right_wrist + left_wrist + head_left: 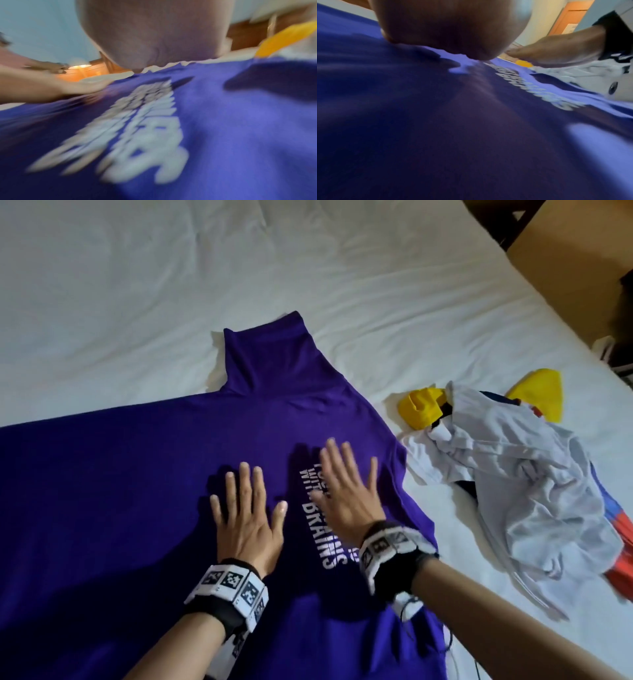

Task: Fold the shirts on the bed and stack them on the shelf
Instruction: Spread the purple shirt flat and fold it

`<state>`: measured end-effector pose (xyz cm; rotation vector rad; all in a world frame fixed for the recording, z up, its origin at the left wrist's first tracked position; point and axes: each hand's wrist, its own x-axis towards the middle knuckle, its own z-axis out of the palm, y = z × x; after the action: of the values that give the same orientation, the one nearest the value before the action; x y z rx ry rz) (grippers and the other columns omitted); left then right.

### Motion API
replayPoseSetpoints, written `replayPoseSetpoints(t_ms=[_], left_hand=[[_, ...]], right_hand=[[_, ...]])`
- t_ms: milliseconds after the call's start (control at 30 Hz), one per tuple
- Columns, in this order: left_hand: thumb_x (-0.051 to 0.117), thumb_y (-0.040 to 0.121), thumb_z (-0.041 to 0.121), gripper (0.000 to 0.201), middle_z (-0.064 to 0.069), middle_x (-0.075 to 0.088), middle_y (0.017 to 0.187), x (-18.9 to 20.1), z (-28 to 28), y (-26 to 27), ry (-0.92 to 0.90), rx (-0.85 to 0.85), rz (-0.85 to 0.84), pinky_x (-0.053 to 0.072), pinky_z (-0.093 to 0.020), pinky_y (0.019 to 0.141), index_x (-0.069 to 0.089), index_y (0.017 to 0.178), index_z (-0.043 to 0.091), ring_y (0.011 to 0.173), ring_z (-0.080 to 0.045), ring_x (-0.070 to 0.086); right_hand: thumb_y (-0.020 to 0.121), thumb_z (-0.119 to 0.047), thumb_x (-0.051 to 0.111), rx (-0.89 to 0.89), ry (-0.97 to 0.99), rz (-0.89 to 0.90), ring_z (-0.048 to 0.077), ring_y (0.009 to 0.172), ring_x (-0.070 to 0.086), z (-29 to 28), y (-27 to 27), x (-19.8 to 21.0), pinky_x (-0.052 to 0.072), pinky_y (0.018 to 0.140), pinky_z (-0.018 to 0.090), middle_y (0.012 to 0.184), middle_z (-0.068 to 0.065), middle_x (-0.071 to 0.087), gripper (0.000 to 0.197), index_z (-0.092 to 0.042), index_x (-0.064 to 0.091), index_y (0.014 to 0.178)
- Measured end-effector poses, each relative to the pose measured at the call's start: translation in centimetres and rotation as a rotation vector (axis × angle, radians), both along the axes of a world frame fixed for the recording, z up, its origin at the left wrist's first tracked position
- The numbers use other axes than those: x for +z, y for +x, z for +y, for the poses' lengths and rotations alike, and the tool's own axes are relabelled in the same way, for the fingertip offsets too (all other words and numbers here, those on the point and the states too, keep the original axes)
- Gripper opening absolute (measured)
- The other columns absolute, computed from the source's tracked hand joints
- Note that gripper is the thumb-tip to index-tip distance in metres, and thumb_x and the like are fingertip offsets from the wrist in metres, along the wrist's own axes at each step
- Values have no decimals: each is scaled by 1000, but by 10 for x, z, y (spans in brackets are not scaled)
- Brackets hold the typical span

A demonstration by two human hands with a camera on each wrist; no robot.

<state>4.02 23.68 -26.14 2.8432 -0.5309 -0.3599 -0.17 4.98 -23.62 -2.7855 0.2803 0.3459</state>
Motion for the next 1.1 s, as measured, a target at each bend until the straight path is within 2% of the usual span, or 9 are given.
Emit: replayPoseSetpoints(t_ms=[100,233,433,533,667,767,867,1000,1100], left_hand=[[22,94,54,73,-10,21,160,-5,11,-25,63,-30,29,23,-61,113,27,153,12,146,-31,22],[15,93,58,79,-10,11,162,-10,48,-24,137,65,-20,15,-61,115,19,154,8,148,-31,12],[23,94,55,76,-10,16,161,6,-10,-111,-19,-90,8,15,-57,115,21,153,8,148,-30,17],[23,94,55,75,-11,22,159,0,6,-124,52,-33,42,23,-60,113,28,151,7,146,-32,24],[23,95,53,74,-12,13,162,2,58,-123,98,67,-46,14,-63,114,20,153,6,148,-33,14],[24,96,52,73,-11,12,162,13,47,-163,37,-2,-19,13,-60,115,19,154,7,149,-32,12],[24,96,53,72,-11,18,161,14,35,-211,33,-72,41,19,-60,113,26,152,9,147,-31,21],[24,96,52,72,-12,21,160,9,81,-215,111,39,37,20,-61,112,28,152,7,146,-33,22],[25,96,51,72,-13,18,160,20,101,-220,81,112,51,17,-64,112,24,152,6,147,-34,18]], right_hand=[[89,-67,2,-59,-51,135,11,145,-22,-13,-49,-14,0,117,59,159,-9,-19,80,-22,-3,155],[99,-55,19,-466,-149,227,15,145,-25,-84,-68,-7,-12,111,66,159,-3,-23,72,-20,-10,154],[92,-60,8,-26,-8,104,13,146,-23,12,-118,0,-14,115,59,159,-10,-19,74,-22,-7,154],[90,-62,7,-203,-77,144,11,146,-19,-12,-150,-12,-6,117,58,160,-9,-16,76,-23,-1,155],[100,-52,19,-463,-201,211,17,147,-22,-52,-180,-3,-10,110,68,161,-5,-18,69,-21,-7,155],[97,-51,18,-335,-86,42,17,147,-20,8,-189,8,-14,111,63,161,-5,-16,70,-19,-4,155],[95,-55,19,-135,-46,49,17,150,-7,75,-215,0,-11,114,61,163,-5,-3,71,-19,9,155],[93,-63,9,-339,-71,136,18,149,-9,45,-248,-13,-3,116,61,162,-3,-6,76,-19,5,155],[98,-55,16,-451,-98,162,18,148,-17,45,-256,1,-11,112,66,162,0,-13,70,-16,1,155]])
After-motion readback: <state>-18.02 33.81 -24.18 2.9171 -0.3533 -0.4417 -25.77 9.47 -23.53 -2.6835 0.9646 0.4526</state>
